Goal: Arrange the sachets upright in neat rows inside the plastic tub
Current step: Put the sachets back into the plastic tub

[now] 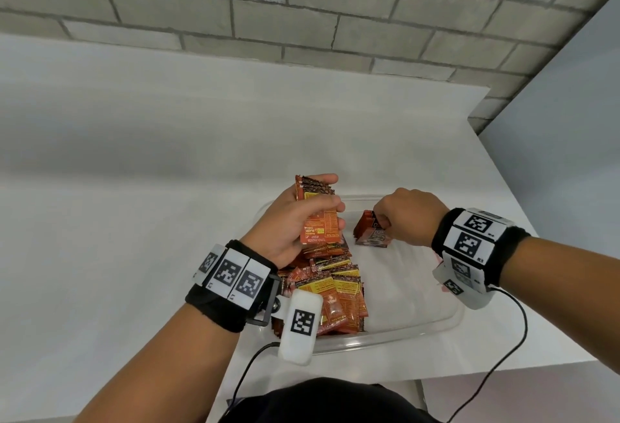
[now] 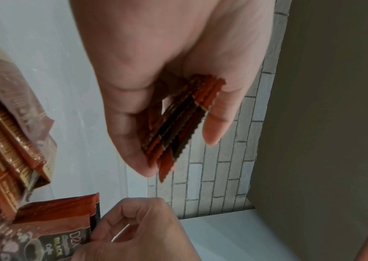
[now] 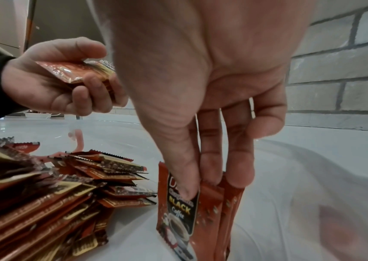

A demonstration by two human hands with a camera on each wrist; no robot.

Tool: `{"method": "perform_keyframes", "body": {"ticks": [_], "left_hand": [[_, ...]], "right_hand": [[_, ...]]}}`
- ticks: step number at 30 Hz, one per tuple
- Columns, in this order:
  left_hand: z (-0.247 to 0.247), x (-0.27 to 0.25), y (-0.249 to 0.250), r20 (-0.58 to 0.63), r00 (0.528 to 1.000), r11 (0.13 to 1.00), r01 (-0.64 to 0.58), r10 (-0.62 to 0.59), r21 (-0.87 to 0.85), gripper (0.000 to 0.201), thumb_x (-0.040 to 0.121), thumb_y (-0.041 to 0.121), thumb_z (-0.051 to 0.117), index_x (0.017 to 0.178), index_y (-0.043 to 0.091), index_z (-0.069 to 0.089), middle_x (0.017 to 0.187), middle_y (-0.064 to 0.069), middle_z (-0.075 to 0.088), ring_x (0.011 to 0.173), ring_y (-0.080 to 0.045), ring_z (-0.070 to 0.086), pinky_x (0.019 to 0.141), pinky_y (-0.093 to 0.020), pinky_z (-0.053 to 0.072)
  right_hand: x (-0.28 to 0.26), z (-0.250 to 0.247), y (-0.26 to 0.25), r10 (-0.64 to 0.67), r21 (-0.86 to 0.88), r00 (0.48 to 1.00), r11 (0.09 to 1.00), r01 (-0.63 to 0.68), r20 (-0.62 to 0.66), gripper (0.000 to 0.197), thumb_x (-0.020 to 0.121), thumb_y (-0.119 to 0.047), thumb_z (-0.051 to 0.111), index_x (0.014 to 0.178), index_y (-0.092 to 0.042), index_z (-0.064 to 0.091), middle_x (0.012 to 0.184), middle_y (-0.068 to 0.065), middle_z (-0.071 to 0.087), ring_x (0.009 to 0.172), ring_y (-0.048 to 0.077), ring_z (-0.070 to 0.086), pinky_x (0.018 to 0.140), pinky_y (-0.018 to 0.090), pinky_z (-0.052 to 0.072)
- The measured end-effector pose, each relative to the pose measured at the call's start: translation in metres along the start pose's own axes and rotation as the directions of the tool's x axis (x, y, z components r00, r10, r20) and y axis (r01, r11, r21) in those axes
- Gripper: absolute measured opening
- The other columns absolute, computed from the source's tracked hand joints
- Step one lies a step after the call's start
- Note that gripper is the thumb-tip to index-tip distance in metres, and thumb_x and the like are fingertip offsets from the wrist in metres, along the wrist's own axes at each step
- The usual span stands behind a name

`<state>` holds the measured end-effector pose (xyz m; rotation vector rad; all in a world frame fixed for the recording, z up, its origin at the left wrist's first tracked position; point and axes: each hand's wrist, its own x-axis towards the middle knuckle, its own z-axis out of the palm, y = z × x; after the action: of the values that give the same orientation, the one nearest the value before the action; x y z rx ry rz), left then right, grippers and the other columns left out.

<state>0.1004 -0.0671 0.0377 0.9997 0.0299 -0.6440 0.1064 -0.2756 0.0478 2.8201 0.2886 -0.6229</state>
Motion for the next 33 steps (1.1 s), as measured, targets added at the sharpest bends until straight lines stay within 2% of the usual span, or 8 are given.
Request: {"method": "perform_keyframes", "body": {"ticks": [4, 8, 13, 18, 23, 27, 29, 33], "left_hand": [[0.0012, 0.0001, 0.0008, 0.004, 1.0, 1.0, -0.004, 0.004, 0.013, 0.049, 0.074, 0.01, 0.066, 0.122, 0.013, 0.059, 0.085, -0.012, 0.065, 0.067, -0.023, 0.065, 0.061, -0.031, 0.056], [0.0007, 0.0007, -0.0002, 0.017, 1.0, 1.0, -0.017, 0.017, 0.002, 0.057, 0.068, 0.013, 0.068, 0.124, 0.011, 0.058, 0.085, -0.013, 0.065, 0.068, -0.024, 0.065, 0.062, -0.031, 0.055], [-0.0005, 0.0015, -0.0017, 0.031, 0.999, 1.0, -0.026, 0.027, -0.012, 0.056, 0.067, 0.013, 0.069, 0.122, 0.012, 0.059, 0.084, -0.013, 0.065, 0.068, -0.025, 0.065, 0.062, -0.032, 0.056], [-0.0015, 0.0009, -0.0029, 0.024, 0.999, 1.0, -0.025, 0.025, -0.015, 0.055, 0.068, 0.013, 0.068, 0.123, 0.012, 0.059, 0.085, -0.013, 0.065, 0.068, -0.024, 0.066, 0.063, -0.032, 0.055], [-0.0006, 0.0, -0.0029, 0.017, 1.0, 1.0, -0.026, 0.026, -0.008, 0.052, 0.068, 0.015, 0.068, 0.119, 0.014, 0.061, 0.084, -0.012, 0.066, 0.069, -0.024, 0.066, 0.063, -0.032, 0.055], [-0.0001, -0.0003, -0.0021, 0.015, 1.0, 1.0, -0.025, 0.025, -0.002, 0.053, 0.069, 0.014, 0.068, 0.121, 0.013, 0.06, 0.084, -0.012, 0.066, 0.068, -0.023, 0.066, 0.062, -0.031, 0.055], [0.0001, -0.0004, -0.0023, 0.015, 1.0, 1.0, -0.027, 0.027, -0.001, 0.053, 0.069, 0.014, 0.067, 0.121, 0.013, 0.06, 0.084, -0.012, 0.066, 0.068, -0.023, 0.066, 0.062, -0.032, 0.055], [-0.0001, -0.0004, -0.003, 0.014, 0.999, 0.999, -0.033, 0.033, -0.001, 0.054, 0.068, 0.014, 0.068, 0.122, 0.012, 0.059, 0.084, -0.012, 0.065, 0.067, -0.023, 0.066, 0.062, -0.032, 0.055]], "right_hand": [[-0.0012, -0.0013, -0.0013, 0.006, -0.039, 1.0, 0.999, -0.006, 0.005, 0.009, 0.087, -0.01, 0.053, 0.089, -0.016, 0.059, 0.085, 0.002, 0.052, 0.069, 0.022, 0.048, 0.047, 0.023, 0.026], [-0.0038, -0.0015, -0.0036, -0.009, -0.103, 1.0, 0.995, 0.011, 0.02, 0.012, 0.091, -0.011, 0.051, 0.099, -0.012, 0.06, 0.093, 0.007, 0.056, 0.071, 0.023, 0.047, 0.056, 0.025, 0.035], [-0.0043, -0.0013, -0.0044, -0.023, -0.114, 1.0, 0.993, 0.025, 0.017, 0.011, 0.092, -0.011, 0.048, 0.096, -0.014, 0.058, 0.097, 0.008, 0.059, 0.07, 0.024, 0.047, 0.049, 0.023, 0.027], [-0.0058, -0.003, -0.0039, -0.006, -0.07, 1.0, 0.998, 0.006, 0.001, 0.01, 0.089, -0.015, 0.053, 0.085, -0.019, 0.044, 0.083, 0.001, 0.047, 0.069, 0.022, 0.045, 0.047, 0.023, 0.023], [-0.0064, -0.0031, -0.003, 0.006, -0.054, 1.0, 0.999, -0.006, -0.008, 0.014, 0.088, -0.018, 0.056, 0.083, -0.019, 0.044, 0.082, -0.001, 0.046, 0.069, 0.021, 0.046, 0.047, 0.023, 0.024], [-0.0064, -0.0045, -0.0041, 0.005, -0.063, 1.0, 0.998, -0.005, 0.005, 0.002, 0.089, -0.017, 0.055, 0.09, -0.018, 0.057, 0.09, 0.004, 0.054, 0.071, 0.022, 0.048, 0.05, 0.023, 0.029], [-0.0066, -0.0042, -0.0043, 0.011, -0.073, 1.0, 0.997, -0.009, 0.017, 0.012, 0.09, -0.016, 0.054, 0.099, -0.015, 0.062, 0.098, 0.006, 0.059, 0.073, 0.023, 0.048, 0.057, 0.026, 0.035], [-0.0066, -0.004, -0.0048, 0.011, -0.083, 1.0, 0.996, -0.01, 0.011, 0.014, 0.092, -0.014, 0.051, 0.101, -0.014, 0.062, 0.102, 0.007, 0.06, 0.073, 0.023, 0.047, 0.062, 0.027, 0.037]]}}
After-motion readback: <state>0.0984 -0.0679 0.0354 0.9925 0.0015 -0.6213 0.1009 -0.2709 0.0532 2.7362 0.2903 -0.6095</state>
